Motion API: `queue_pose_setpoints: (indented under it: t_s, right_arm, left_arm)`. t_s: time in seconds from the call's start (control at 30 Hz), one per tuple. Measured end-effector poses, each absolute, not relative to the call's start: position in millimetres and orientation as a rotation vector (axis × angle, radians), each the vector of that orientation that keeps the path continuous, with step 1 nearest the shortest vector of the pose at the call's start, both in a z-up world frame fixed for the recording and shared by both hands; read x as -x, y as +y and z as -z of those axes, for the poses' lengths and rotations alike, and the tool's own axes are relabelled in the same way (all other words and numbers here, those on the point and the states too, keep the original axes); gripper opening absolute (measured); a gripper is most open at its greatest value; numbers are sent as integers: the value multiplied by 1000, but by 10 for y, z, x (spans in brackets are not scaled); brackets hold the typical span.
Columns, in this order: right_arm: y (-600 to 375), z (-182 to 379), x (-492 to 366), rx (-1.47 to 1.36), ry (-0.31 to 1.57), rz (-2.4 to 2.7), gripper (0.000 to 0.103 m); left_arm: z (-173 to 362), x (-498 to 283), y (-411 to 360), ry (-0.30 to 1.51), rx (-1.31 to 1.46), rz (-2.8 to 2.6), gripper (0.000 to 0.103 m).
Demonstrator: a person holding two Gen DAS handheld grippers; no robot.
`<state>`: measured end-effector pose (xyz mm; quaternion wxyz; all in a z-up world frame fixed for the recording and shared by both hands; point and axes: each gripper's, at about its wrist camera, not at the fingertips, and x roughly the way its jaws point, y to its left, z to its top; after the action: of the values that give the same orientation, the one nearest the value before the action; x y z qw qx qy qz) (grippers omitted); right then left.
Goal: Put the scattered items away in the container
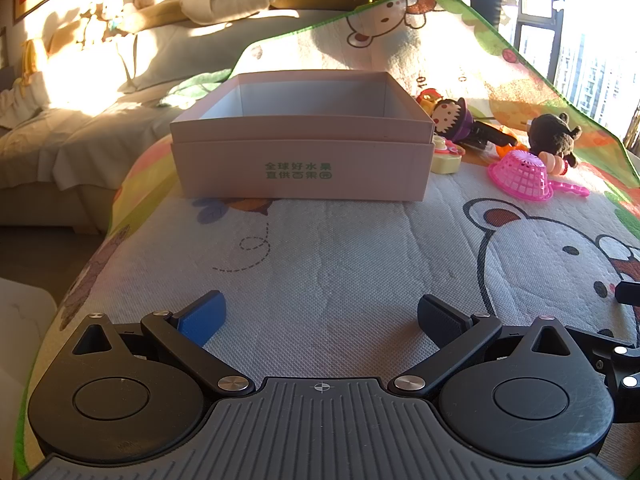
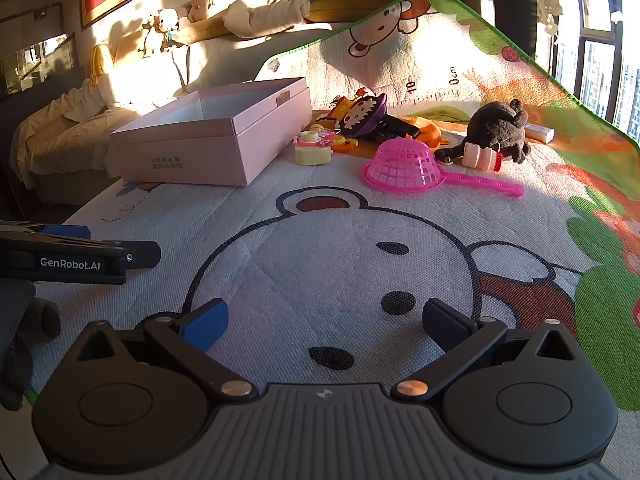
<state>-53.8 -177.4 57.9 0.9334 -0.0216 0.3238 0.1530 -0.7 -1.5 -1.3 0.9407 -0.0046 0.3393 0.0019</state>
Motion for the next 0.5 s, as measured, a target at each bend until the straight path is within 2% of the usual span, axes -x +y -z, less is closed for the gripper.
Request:
queue_pose_setpoints:
  t_s: [0.5]
  right_arm:
    - [-1747,-577,530,68,663,-309,103]
  left_arm:
    - [-13,29,11,692,11,-13,103]
